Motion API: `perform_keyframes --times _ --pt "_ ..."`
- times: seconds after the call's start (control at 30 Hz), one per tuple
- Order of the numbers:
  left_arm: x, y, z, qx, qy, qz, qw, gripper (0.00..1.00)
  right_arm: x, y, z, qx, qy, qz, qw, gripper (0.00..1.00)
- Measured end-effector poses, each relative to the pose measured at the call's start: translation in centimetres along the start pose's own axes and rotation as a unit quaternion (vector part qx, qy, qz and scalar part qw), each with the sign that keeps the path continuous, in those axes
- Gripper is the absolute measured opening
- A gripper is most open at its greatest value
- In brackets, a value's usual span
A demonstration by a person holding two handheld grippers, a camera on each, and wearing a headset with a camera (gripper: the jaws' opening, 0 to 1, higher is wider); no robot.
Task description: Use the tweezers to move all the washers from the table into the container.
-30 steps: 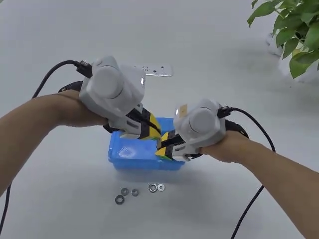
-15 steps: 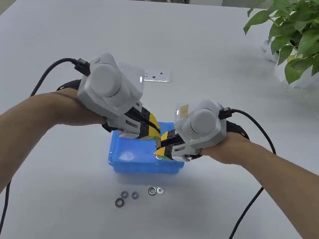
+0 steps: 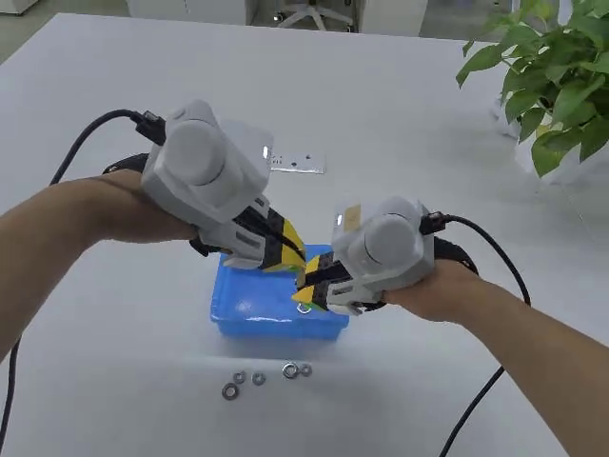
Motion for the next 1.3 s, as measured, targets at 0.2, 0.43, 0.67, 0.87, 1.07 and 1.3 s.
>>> perform_keyframes --times 0.2,0.43,0.67,0.87,1.07,1.3 --pt "-1.1 0.1 -0.8 0.005 0.001 0.004 1.0000 0.06 1.0 0.3 -0.6 0.000 -0.005 -0.005 1.0000 0.12" --pt "-2.6 0.2 -1.0 0.012 -0.003 0.008 0.9999 0.06 2.6 0.3 -0.8 0.000 -0.004 -0.009 1.0000 0.12" --pt "-3.9 -0.1 -1.0 0.017 -0.006 0.010 0.9998 0.06 4.1 0.3 -0.7 -0.002 -0.003 -0.012 0.9999 0.12" --pt "-4.7 -0.4 -0.8 0.019 -0.009 0.008 0.9997 0.06 4.9 0.1 -0.3 -0.006 0.002 -0.009 0.9999 0.12" --pt "-5.5 -0.7 0.1 0.019 -0.014 0.005 0.9997 0.06 5.6 -0.4 0.3 -0.003 0.008 -0.007 0.9999 0.12" --pt "-5.7 -1.4 1.1 0.019 -0.023 0.001 0.9995 0.06 6.2 -1.0 1.3 -0.002 0.017 0.001 0.9999 0.12"
Point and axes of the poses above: the centre of the closed fingertips' face, and the gripper's own axes: z roughly forward along the fingers, x roughly to its left, y roughly out of its top, the point moved 7 cm from there along -z, roughly backward along the fingers, and after that the axes turned 13 degrees about x, right-handed, at the moved point
